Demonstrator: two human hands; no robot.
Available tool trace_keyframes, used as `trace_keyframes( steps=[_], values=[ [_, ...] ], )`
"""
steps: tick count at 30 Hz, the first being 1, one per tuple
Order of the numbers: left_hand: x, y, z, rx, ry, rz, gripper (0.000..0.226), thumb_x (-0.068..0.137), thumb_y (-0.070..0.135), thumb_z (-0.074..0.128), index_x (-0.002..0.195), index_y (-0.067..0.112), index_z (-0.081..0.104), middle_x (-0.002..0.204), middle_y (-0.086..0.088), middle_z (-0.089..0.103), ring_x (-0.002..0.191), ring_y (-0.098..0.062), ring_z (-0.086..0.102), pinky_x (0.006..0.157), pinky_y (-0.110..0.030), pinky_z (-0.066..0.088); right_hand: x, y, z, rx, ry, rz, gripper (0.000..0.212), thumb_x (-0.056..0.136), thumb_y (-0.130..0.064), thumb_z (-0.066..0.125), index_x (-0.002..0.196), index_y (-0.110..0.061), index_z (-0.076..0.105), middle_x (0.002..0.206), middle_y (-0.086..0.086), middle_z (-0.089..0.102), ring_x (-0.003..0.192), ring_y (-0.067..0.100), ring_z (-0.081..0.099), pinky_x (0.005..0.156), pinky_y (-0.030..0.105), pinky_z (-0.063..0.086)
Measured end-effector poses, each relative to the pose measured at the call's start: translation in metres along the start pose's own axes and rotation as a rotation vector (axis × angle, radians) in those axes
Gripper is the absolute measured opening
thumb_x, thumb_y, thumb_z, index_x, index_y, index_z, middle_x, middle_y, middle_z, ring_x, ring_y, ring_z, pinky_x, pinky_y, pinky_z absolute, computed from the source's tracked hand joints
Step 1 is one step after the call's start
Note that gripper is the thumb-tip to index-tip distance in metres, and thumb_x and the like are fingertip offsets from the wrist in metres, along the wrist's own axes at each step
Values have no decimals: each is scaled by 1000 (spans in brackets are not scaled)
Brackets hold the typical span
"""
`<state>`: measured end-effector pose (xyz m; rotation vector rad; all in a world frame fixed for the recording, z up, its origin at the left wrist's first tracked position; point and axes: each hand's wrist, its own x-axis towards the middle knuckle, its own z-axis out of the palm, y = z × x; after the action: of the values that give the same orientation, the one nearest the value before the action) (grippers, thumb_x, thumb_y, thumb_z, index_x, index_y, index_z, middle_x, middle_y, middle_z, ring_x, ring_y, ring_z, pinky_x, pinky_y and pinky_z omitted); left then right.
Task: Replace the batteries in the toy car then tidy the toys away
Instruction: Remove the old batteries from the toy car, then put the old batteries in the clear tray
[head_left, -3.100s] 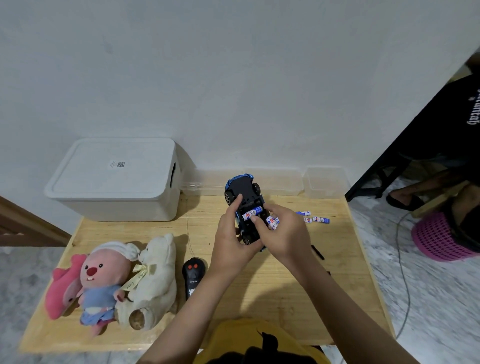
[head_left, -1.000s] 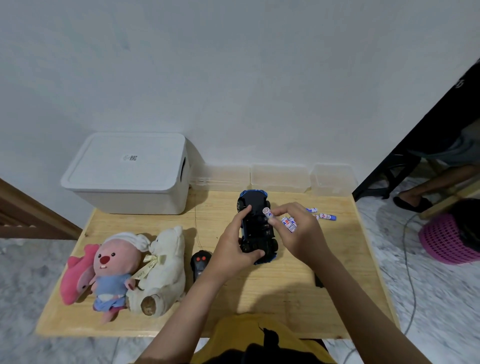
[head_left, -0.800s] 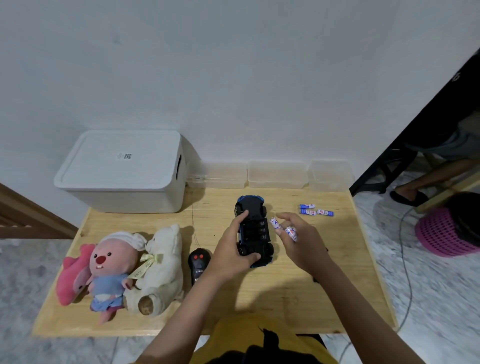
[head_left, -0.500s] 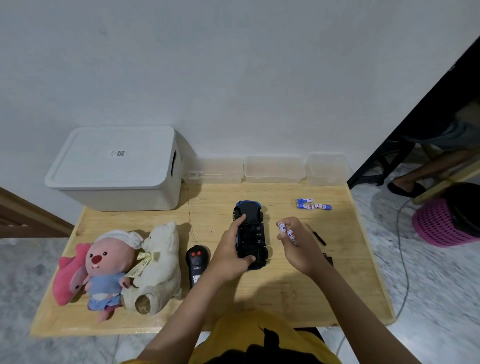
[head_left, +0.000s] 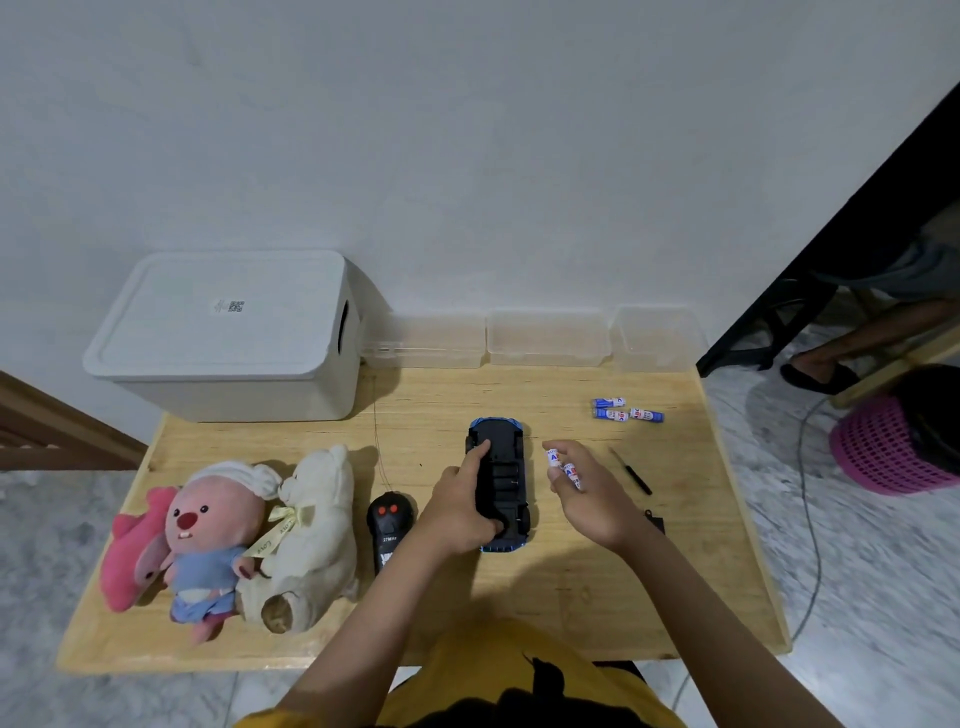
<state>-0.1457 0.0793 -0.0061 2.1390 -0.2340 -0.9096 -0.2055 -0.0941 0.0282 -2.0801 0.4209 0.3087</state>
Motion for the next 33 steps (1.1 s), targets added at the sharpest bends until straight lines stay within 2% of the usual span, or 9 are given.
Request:
trace_keyframes(
  steps=[3, 5, 7, 11, 18, 24, 27, 29, 33],
  values=[
    [1, 12, 2, 144, 41, -19, 102, 78, 13, 70, 151, 34, 3, 150, -9, 9, 143, -29, 7, 111, -36, 30, 3, 1, -9, 117, 16, 14, 22, 99, -24, 39, 116, -34, 49, 92, 7, 56, 68, 34, 53, 59, 28, 43],
    [3, 24, 5, 204, 131, -15, 100, 80, 20, 70, 151, 29, 1, 156, -7, -10, 145, -29, -14, 118, -45, 15, 7, 4, -17, 189, 18, 38, 20, 98, -21, 38, 109, -33, 49, 81, 7, 51, 48, 19, 40, 42, 25, 38],
    [7, 39, 9, 230, 222, 18, 95, 82, 24, 68, 151, 27, 2, 157, -8, -16, 144, -29, -19, 119, -48, 8, 10, 7, -28, 241, 17, 71, 19, 98, -18, 39, 111, -27, 49, 80, 5, 50, 48, 11, 45, 40, 27, 43],
    [22, 75, 25, 192, 302, 91, 88, 83, 26, 66, 151, 25, 10, 158, -4, -11, 145, -25, -15, 119, -46, 8, 14, 18, -58, 333, 25, 118, 20, 97, -16, 41, 114, -22, 50, 81, 4, 53, 65, 15, 64, 51, 34, 56],
    [66, 123, 69, 242, 288, 139, 82, 84, 27, 65, 149, 23, 16, 158, -7, -2, 145, -28, -4, 118, -41, 11, 29, 45, -118, 362, 78, 47, 34, 94, -4, 37, 110, -27, 54, 86, 3, 54, 75, 13, 58, 57, 37, 57],
    [109, 155, 94, 243, 285, 141, 76, 84, 25, 63, 147, 20, 22, 157, -4, 6, 144, -30, 2, 116, -46, 19, 58, 71, -162, 367, 214, 57, 11, 93, -21, 53, 90, -15, 62, 69, 1, 52, 53, 13, 51, 40, 30, 49],
    [129, 166, 101, 257, 294, 185, 72, 85, 23, 60, 147, 20, 24, 157, -3, 9, 143, -28, 4, 116, -44, 21, 79, 85, -178, 250, 361, -9, 16, 86, -32, 65, 77, -18, 64, 67, -8, 61, 53, 3, 56, 54, 25, 46],
    [143, 173, 103, 282, 318, 215, 74, 82, 19, 62, 147, 18, 25, 156, -6, 12, 143, -28, 7, 116, -41, 21, 92, 94, -189, 141, 384, -60, 7, 82, -32, 70, 82, -25, 68, 82, -13, 68, 76, -2, 62, 72, 22, 48],
    [168, 187, 103, 374, 415, 248, 77, 82, 20, 64, 148, 17, 24, 157, -5, 15, 143, -25, 9, 118, -41, 9, 116, 104, -209, -207, 348, -125, 39, 83, -38, 66, 121, -32, 58, 111, -6, 67, 102, 15, 61, 78, 29, 49]
  ],
)
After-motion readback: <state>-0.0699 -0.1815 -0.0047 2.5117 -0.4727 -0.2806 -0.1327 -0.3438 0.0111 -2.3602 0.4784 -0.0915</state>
